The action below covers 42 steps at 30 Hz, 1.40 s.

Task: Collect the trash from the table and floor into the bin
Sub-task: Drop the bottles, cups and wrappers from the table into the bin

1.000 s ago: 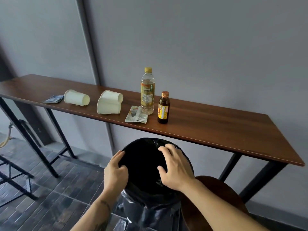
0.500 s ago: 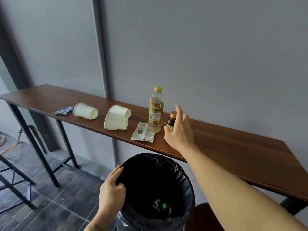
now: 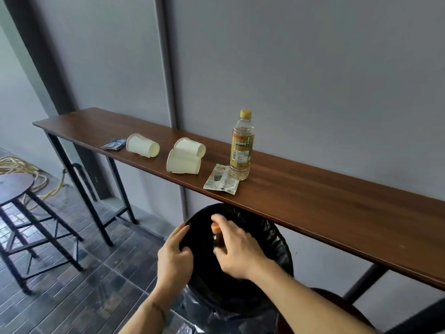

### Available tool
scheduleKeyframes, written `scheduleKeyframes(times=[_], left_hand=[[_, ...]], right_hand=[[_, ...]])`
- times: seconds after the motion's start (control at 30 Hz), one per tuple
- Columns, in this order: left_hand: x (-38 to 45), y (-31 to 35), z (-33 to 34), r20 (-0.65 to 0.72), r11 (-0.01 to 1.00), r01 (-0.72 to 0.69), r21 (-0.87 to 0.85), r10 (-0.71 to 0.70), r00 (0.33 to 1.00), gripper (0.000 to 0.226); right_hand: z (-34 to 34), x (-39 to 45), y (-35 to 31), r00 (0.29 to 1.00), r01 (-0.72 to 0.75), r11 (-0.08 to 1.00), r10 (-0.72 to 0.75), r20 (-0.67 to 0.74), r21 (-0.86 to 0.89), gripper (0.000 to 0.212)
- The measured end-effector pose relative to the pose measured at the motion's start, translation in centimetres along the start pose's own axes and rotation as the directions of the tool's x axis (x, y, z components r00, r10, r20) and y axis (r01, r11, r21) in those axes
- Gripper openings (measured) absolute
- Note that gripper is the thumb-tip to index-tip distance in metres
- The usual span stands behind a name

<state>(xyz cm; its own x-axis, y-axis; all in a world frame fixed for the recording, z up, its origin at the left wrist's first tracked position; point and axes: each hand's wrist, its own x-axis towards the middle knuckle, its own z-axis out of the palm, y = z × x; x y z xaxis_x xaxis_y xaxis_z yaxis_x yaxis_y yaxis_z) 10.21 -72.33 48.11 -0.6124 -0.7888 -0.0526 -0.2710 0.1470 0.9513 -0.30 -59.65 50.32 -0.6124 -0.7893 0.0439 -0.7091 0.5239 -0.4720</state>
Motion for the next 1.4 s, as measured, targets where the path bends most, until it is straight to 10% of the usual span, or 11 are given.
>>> scheduleKeyframes(times=[0.17,0.37,0.53,0.83,1.17,1.4], left_hand=[[0.0,0.9,-0.5,-0.072,0.997,0.049,-0.051,-0.053,0.996,0.066],[0.1,0.2,-1.5,-0.116,0.992,0.105,-0.065,-0.112,0.987,0.071],[1.7,-0.2,-3.2,-0.077,0.989,0.125,-0.075,-0.131,0.988,0.07],[7.4,-1.0,-6.8,0.047,0.985,0.133,-0.11,-0.128,0.991,0.069],[11.4,-2.3,-8.9,0.189,0.98,0.151,-0.132,-0.125,0.974,0.068],[12.1,-3.0,-8.8,0.252,0.987,0.13,-0.09,-0.104,0.962,0.069]], right_hand=[[1.3,0.9,1.8,0.97,-0.131,0.989,0.114,0.217,0.066,0.073],[-4.7,5.4,0.3,0.932,0.153,0.986,-0.123,-0.34,0.062,0.041],[-7.0,9.3,1.2,0.761,-0.016,0.991,0.098,-0.642,0.132,0.04],[-8.2,16.0,1.4,0.665,-0.383,0.847,0.53,-0.526,0.369,0.081],[-7.3,16.1,0.1,0.523,-0.399,0.779,0.627,-0.577,0.484,0.047],[-6.9,10.3,-6.1,0.715,-0.202,0.864,0.452,-0.533,0.461,0.05]])
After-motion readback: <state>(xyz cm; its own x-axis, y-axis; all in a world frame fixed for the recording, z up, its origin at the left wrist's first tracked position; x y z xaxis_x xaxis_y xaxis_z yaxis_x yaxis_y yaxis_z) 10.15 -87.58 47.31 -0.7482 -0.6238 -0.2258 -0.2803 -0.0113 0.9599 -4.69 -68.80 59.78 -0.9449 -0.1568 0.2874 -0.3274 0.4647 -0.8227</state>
